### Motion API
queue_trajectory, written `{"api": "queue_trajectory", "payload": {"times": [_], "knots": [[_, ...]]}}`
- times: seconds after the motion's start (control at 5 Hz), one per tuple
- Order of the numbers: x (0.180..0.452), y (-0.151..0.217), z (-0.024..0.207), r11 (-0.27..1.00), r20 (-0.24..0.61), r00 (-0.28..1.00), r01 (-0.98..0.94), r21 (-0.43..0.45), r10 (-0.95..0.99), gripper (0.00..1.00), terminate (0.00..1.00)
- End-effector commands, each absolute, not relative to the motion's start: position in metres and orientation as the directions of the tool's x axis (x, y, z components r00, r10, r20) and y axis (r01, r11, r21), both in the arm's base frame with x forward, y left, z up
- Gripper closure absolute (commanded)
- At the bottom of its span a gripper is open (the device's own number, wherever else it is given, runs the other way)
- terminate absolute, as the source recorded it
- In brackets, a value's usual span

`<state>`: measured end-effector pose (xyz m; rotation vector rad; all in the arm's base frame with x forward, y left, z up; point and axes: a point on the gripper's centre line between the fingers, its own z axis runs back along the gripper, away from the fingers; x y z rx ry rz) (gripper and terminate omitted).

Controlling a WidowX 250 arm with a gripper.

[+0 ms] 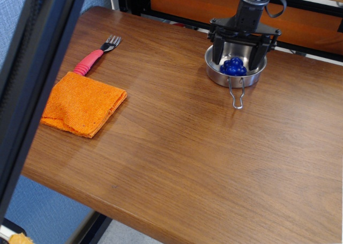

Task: Take the grapes from the vessel and place it on the yellow cloth.

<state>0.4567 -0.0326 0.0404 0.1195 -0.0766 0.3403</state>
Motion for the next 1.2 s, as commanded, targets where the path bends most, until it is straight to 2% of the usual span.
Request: {"api": "queue_trajectory", "payload": {"times": [0.0, 0.2, 0.4, 1.0], "knots": [[0.464, -0.03, 0.057, 0.934, 0.117, 0.935, -0.345, 0.09, 0.334, 0.0, 0.0], [0.466, -0.033, 0.059, 0.938, 0.128, 0.936, -0.338, 0.079, 0.327, 1.0, 0.0], [0.467, -0.035, 0.065, 0.941, 0.139, 0.937, -0.332, 0.06, 0.321, 1.0, 0.0], [0.465, -0.014, 0.137, 0.909, 0.286, 0.874, -0.417, 0.027, 0.393, 1.0, 0.0]]}}
